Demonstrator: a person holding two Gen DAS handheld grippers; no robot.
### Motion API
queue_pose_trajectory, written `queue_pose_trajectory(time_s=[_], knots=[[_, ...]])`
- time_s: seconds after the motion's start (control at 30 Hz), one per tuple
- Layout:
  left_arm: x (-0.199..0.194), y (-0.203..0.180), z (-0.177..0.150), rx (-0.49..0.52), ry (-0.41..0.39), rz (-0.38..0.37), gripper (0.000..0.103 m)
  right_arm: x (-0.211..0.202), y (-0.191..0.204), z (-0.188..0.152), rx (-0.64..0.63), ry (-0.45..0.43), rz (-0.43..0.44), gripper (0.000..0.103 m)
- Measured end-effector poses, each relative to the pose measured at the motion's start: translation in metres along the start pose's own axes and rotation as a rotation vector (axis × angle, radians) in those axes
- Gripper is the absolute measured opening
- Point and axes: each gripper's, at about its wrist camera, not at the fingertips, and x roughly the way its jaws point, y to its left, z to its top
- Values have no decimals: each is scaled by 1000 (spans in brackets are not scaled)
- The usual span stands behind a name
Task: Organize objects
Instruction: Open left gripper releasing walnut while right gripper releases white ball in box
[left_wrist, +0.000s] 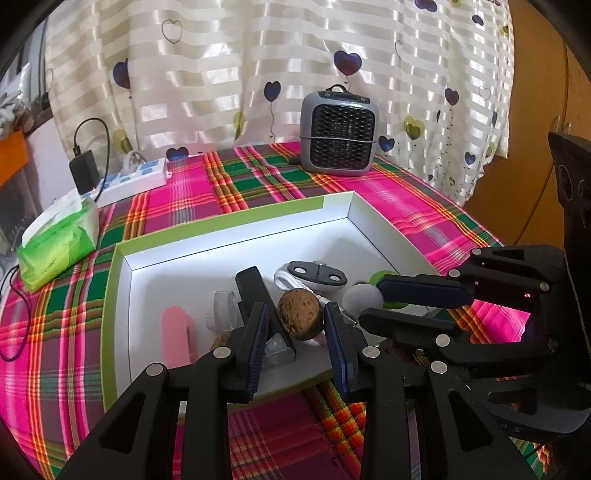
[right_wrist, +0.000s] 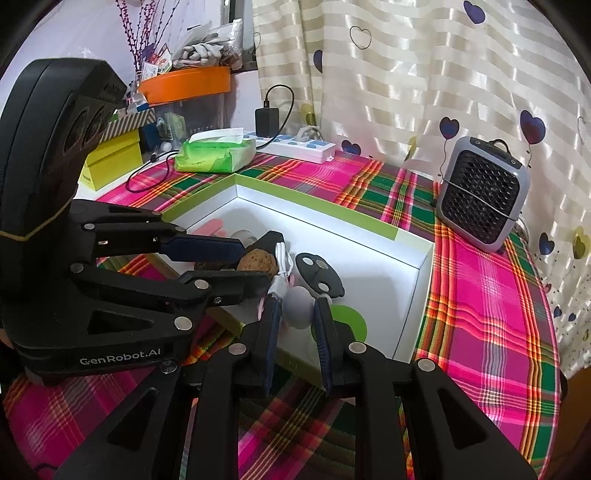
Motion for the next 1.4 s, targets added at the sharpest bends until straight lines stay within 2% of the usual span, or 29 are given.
queue_pose_trajectory(time_s=[0.17, 1.17, 1.23, 1.3, 1.4], knots=[[-2, -1, -1, 1, -4, 2, 29, -4, 0, 0, 0, -18, -13, 25], [-29, 1, -10, -49, -31, 61, 29, -24, 4, 0, 96, -78, -39, 25], [-31, 1, -11, -51, -35, 65, 29, -25, 6, 0, 101, -77, -41, 29], [-33, 0, -12, -53, -35, 72, 29, -26, 9, 0, 105, -74, -43, 41], [-36, 0, -14, -59, -37, 89, 29, -28, 13, 0, 113, -70, -52, 44]])
